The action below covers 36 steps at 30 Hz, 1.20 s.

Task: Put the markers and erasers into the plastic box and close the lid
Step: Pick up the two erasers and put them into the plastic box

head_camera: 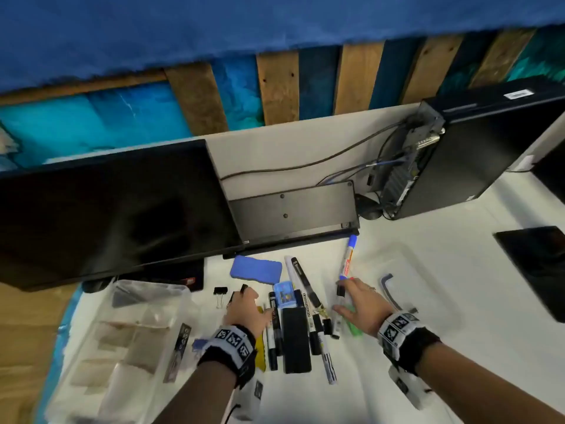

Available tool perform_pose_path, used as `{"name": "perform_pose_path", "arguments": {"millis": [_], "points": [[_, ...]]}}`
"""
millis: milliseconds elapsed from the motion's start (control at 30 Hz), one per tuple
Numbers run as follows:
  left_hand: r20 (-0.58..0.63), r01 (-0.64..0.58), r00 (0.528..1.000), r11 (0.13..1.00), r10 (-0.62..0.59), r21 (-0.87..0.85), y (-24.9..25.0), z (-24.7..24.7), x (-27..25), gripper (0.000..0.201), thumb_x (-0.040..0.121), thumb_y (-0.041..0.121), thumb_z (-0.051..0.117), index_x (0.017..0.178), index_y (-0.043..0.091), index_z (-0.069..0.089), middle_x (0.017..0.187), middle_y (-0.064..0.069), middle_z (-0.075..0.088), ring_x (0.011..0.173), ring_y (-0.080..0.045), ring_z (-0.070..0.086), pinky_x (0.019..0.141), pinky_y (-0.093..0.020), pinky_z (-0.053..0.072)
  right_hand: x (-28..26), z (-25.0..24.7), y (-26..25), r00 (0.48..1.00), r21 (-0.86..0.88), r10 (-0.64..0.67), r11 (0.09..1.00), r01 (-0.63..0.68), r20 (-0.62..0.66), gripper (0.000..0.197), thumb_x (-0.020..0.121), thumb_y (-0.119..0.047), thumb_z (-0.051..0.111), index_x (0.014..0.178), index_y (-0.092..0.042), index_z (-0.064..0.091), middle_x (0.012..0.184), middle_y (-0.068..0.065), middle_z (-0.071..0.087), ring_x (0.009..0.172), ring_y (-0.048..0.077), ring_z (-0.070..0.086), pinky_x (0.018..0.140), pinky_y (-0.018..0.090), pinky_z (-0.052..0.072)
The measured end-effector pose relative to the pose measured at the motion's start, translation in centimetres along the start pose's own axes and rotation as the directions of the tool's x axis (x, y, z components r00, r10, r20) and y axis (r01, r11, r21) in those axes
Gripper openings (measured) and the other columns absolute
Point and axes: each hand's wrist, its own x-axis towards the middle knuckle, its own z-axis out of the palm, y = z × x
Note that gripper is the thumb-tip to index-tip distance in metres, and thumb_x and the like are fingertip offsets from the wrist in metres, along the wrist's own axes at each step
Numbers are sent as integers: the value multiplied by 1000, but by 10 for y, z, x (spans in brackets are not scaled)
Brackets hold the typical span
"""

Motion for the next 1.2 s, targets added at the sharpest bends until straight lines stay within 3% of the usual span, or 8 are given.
{"name": "perform_pose_path", "arguments": {"millis": [133,233,400,633,733,900,1033,1200], "points": [[58,148,986,982,-155,115,-21,11,1,67,80,39,65,135,14,35,134,-12,40,123,-32,47,103,-40,44,41,7,-25,994,-6,-84,996,84,65,62,86,-54,52,137,-23,35,135,3,48,121,25,50,101,39,42],[71,145,986,985,-152,95,-34,20,0,75,81,38,65,140,14,25,137,-11,35,123,-31,49,103,-39,45,78,14,-52,984,16,-159,987,158,84,66,83,-57,55,136,-22,37,132,4,49,119,25,51,100,38,43],[47,148,988,987,-146,-61,-44,24,7,81,74,32,75,136,14,26,136,-7,39,120,-26,52,101,-37,48,136,30,-94,965,-31,-230,971,235,129,68,82,-54,58,139,-26,34,139,2,47,124,27,46,103,40,38],[58,172,985,967,-164,-189,-54,22,16,86,65,26,82,132,13,29,134,-10,46,120,-26,51,100,-34,43,169,39,-125,967,-212,-165,955,205,195,74,75,-52,65,137,-21,37,131,9,46,123,31,41,101,44,35],[96,218,975,950,-201,-223,-59,18,19,86,63,28,83,131,13,32,128,-9,50,117,-27,52,97,-36,45,161,33,-124,974,-191,-176,961,202,145,63,79,-50,61,128,-15,42,126,10,53,117,31,48,96,42,38],[169,129,979,988,-114,-80,-65,7,16,50,71,39,72,109,11,55,111,-12,60,102,-28,58,87,-35,48,112,14,-98,983,66,-180,982,177,44,50,89,-48,54,114,-7,44,105,15,63,96,34,58,74,37,39],[117,66,992,978,-43,-198,-69,1,3,33,81,32,68,101,6,61,96,-7,62,92,-25,60,80,-32,47,54,17,-65,971,317,-190,938,137,145,49,85,-35,64,121,-14,39,108,7,64,95,28,64,79,38,51],[81,67,995,974,-51,-215,-82,1,-12,37,84,43,61,97,8,58,98,-10,68,94,-27,63,83,-40,51,-4,54,-51,970,361,-79,932,-10,232,38,86,-42,62,100,-17,37,98,6,59,88,27,62,80,42,51]]}}
